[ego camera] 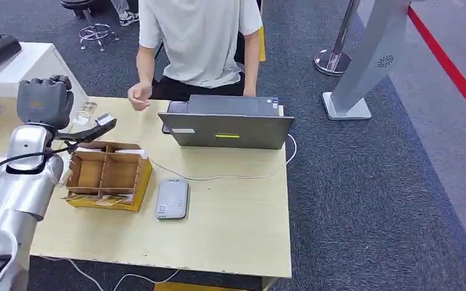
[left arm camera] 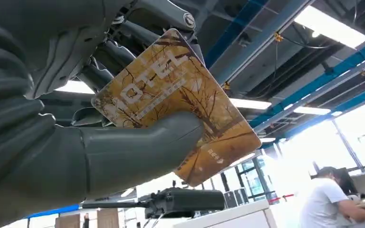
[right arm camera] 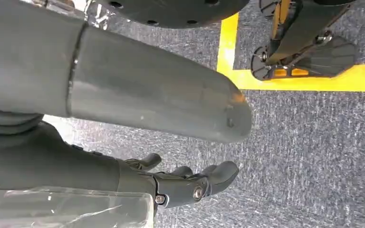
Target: Pass the card to the sensor for recognition and then transmit it.
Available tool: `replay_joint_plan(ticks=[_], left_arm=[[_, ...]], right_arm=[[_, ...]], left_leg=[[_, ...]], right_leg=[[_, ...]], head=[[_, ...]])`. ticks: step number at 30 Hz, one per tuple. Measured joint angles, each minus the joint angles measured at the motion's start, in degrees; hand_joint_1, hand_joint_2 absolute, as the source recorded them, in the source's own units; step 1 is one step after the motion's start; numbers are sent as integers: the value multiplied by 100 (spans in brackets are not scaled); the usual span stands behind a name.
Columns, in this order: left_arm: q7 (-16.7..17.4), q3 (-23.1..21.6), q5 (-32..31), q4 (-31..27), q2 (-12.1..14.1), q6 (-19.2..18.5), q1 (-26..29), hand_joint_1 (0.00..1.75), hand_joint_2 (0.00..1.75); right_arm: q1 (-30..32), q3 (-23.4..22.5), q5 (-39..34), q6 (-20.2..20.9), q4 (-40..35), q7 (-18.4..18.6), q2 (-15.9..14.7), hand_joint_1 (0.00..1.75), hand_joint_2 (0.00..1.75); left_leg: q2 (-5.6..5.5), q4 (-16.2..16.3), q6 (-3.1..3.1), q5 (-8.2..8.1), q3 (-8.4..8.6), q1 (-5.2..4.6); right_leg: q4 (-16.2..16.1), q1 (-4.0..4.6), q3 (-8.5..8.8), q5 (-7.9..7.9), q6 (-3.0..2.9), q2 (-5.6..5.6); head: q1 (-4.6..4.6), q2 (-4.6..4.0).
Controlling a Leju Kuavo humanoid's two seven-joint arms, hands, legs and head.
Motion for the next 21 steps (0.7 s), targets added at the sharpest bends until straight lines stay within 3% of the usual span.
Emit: replay_joint_plan(ticks=[4, 9, 11, 15, 21], left_arm=[[-2, -28, -2, 118, -48, 50, -29, 175, 175], [-271, -35, 151, -51, -140, 74, 209, 175, 175], [-372, -81, 192, -410, -210, -38, 490, 175, 175], [-153, -337, 205, -1511, -400, -938, 1182, 175, 175], [-39, -577, 216, -2315, -494, -1139, 1527, 175, 175]], right_arm=[[-8, -2, 37, 7, 0, -13, 0, 0, 0], [-13, -24, 48, -11, 0, -2, 0, 0, 0], [-13, -44, 83, -68, 0, 24, 0, 0, 0], [-14, -72, 94, -208, 0, 57, 0, 0, 0], [-13, -142, 94, -238, 2, 57, 0, 0, 0]], left_leg=[[0, 0, 0, 0, 0, 0], [1, 0, 0, 0, 0, -1], [1, 0, 0, -1, 0, -1], [-1, 0, 1, -2, -5, -2], [-2, 1, 1, -1, -5, -2]], right_leg=[[0, 0, 0, 1, -1, 0], [0, 0, 0, 0, -1, 1], [-1, -1, -1, 0, -1, 1], [-3, -1, -2, -2, 1, 1], [-3, 0, -3, -1, 1, -2]], head=[[-2, 0], [0, 0], [-4, 0], [2, 0], [2, 0]])
